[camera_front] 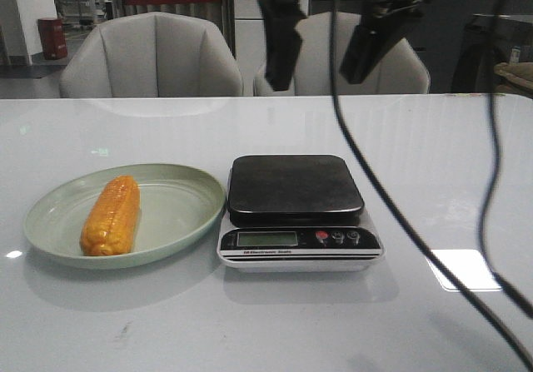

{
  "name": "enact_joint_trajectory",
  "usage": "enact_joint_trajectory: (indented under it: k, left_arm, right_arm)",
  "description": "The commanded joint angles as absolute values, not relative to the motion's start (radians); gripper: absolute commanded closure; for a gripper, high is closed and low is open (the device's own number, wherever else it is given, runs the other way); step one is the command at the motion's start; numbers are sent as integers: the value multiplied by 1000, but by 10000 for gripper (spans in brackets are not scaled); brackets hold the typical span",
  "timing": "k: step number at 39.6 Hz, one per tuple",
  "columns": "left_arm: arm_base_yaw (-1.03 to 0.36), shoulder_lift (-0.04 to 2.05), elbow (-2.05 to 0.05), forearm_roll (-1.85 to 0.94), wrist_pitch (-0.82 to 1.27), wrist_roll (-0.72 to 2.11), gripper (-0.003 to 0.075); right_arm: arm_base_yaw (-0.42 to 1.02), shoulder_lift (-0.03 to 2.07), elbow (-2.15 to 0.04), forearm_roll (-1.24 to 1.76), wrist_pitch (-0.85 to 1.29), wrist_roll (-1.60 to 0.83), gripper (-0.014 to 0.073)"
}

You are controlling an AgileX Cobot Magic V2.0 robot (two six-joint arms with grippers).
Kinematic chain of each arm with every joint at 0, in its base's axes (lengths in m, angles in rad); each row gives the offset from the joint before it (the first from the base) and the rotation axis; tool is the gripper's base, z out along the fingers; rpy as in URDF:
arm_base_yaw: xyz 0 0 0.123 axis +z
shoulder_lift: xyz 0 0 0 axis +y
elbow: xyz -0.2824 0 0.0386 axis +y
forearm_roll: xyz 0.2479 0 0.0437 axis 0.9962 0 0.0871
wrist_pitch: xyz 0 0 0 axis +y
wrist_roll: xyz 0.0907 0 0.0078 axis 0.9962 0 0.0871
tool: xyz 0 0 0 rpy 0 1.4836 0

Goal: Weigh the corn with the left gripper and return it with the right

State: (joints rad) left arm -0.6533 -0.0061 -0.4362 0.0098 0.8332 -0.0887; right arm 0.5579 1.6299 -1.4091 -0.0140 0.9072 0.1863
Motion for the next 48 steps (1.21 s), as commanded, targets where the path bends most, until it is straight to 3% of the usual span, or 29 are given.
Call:
enact_joint_trajectory:
  k: [1, 9, 41, 48]
  left_arm:
    - [-659, -26, -460, 9, 755, -90, 607]
    - [-659, -26, -460, 9, 755, -90, 607]
    - [-659, -26, -460, 9, 755, -90, 607]
    - [-659, -26, -460, 9, 755, -90, 607]
  right_arm:
    - [520, 1475, -1339, -24, 833, 153, 4]
    - [464, 1249, -1124, -26, 697, 153, 4]
    - [462, 315, -363, -76, 293, 153, 4]
    - [462, 178, -287, -76, 296, 153, 4]
